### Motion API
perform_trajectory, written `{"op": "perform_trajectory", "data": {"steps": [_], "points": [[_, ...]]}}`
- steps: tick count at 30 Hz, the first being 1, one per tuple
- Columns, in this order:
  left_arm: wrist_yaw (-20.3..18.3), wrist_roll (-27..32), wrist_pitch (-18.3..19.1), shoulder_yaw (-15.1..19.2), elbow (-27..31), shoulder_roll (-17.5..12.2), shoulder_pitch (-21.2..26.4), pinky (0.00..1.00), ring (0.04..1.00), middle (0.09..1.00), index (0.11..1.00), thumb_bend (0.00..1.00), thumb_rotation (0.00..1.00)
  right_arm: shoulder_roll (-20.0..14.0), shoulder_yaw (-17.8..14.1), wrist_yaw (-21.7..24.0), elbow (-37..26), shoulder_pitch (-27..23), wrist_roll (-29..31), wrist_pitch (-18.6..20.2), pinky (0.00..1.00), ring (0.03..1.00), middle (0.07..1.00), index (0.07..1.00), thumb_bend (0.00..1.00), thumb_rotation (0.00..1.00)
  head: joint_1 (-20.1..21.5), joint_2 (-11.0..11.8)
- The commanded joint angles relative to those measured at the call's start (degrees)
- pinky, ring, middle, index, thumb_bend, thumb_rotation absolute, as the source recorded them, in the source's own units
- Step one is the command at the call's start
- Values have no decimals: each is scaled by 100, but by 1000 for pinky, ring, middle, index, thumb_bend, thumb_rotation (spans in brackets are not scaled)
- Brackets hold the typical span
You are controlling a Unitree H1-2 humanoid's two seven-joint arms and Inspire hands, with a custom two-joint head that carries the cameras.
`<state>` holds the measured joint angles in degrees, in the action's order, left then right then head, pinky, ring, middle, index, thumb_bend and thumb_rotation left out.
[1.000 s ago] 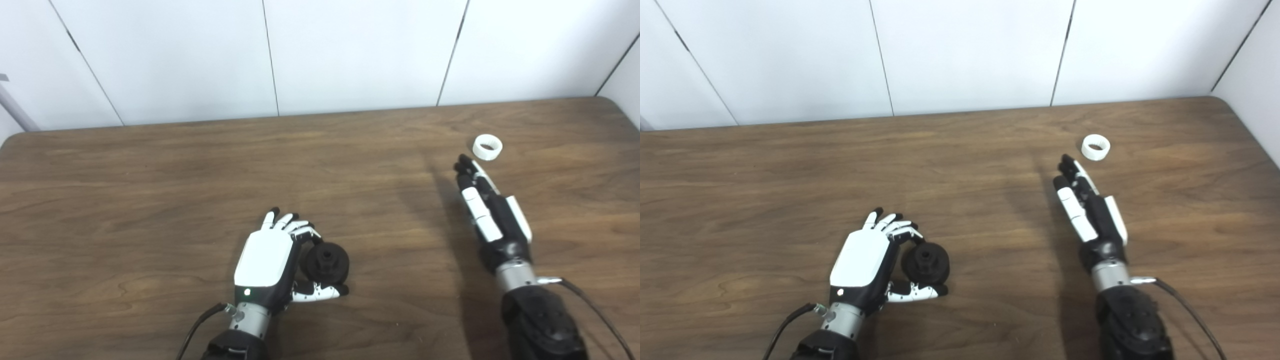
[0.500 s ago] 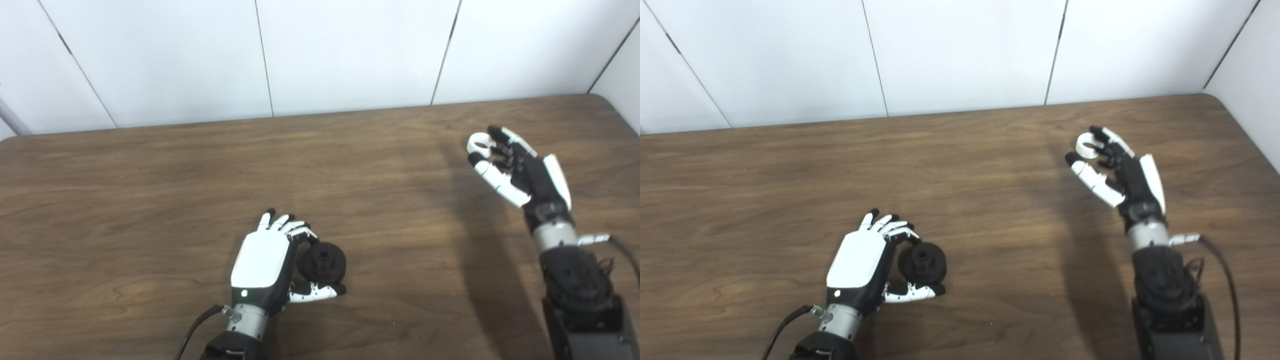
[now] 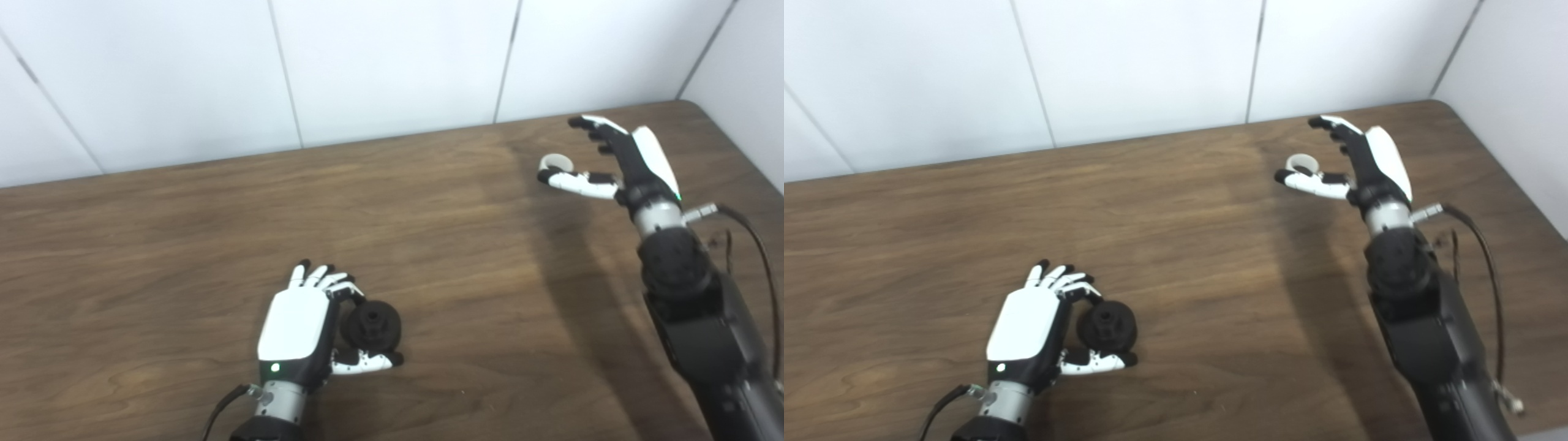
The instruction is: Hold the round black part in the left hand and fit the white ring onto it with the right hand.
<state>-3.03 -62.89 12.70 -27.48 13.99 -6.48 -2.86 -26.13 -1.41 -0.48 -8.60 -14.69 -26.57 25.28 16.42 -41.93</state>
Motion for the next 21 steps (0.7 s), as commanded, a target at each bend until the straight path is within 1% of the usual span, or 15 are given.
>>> {"op": "perform_trajectory", "data": {"steps": [1, 5, 10, 13, 18, 21], "points": [[-221, -83, 60, 25, -172, -171, -138, 1000, 890, 787, 485, 523, 54, -235, 71, 50, 51, -359, -257, 3, 848, 905, 901, 789, 673, 314, 90, 15], [-223, 30, 25, 96, -180, -222, -138, 1000, 892, 785, 485, 522, 54, -282, 130, 188, 402, -604, -304, 101, 840, 906, 908, 791, 699, 292, 432, 114], [-261, 73, -1, 137, -144, -305, -145, 1000, 891, 785, 485, 522, 53, -300, 151, 295, 818, -858, -312, 131, 830, 908, 903, 787, 722, 265, 611, 174], [-245, 91, -49, 153, -162, -330, -150, 1000, 893, 789, 486, 522, 54, -358, 187, 315, 1070, -999, -343, 89, 810, 893, 893, 781, 727, 235, 611, 174], [-229, 50, -71, 169, -179, -327, -166, 1000, 887, 788, 486, 522, 56, -469, 280, 348, 1452, -1159, -407, 34, 809, 896, 886, 780, 730, 221, 611, 174], [-220, 72, -91, 191, -164, -319, -186, 1000, 891, 787, 485, 522, 54, -537, 338, 373, 1662, -1238, -430, 0, 813, 895, 882, 778, 735, 210, 534, 175]]}}
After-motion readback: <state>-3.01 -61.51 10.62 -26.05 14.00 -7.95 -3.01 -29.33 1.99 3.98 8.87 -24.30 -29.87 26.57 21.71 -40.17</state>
